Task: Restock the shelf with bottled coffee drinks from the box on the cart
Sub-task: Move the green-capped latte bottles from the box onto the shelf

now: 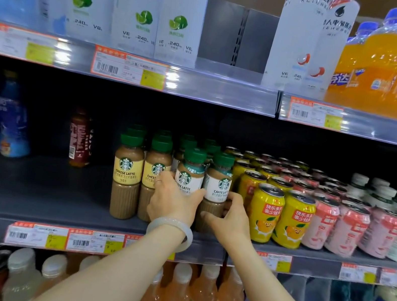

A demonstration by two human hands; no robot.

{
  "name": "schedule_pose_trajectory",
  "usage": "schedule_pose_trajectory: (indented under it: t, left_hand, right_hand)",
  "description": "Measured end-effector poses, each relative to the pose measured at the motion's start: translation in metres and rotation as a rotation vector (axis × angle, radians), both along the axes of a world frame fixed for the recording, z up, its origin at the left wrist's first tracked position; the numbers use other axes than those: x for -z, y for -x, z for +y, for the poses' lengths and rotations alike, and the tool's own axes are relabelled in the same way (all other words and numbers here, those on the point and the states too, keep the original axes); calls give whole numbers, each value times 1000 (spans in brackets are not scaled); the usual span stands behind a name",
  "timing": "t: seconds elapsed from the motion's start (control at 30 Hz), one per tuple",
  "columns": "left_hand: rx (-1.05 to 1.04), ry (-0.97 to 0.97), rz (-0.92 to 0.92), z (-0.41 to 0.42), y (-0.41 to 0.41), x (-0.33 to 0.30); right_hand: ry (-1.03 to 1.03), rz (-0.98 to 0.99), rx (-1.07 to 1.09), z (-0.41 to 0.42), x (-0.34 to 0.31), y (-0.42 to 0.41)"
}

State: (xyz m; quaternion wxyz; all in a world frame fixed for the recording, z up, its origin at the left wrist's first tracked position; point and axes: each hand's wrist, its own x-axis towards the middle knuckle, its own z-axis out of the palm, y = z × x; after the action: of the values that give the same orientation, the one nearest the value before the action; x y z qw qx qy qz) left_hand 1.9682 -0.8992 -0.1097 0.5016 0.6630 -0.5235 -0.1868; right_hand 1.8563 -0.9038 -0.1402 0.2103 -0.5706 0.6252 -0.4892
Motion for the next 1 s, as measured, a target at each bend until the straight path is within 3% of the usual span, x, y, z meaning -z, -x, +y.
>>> schedule_pose_trajectory:
  t: [0.27,0.6,1.0]
  left_hand:
    - [86,-27,-204,11,-17,15]
    - [48,-46,-300,6,-23,22]
    - [62,12,-199,3,-22,31]
  right_hand:
    - [25,-22,23,0,5,-4]
    - [56,0,25,-1,8,-11]
    - [83,27,23,-5,10,-12]
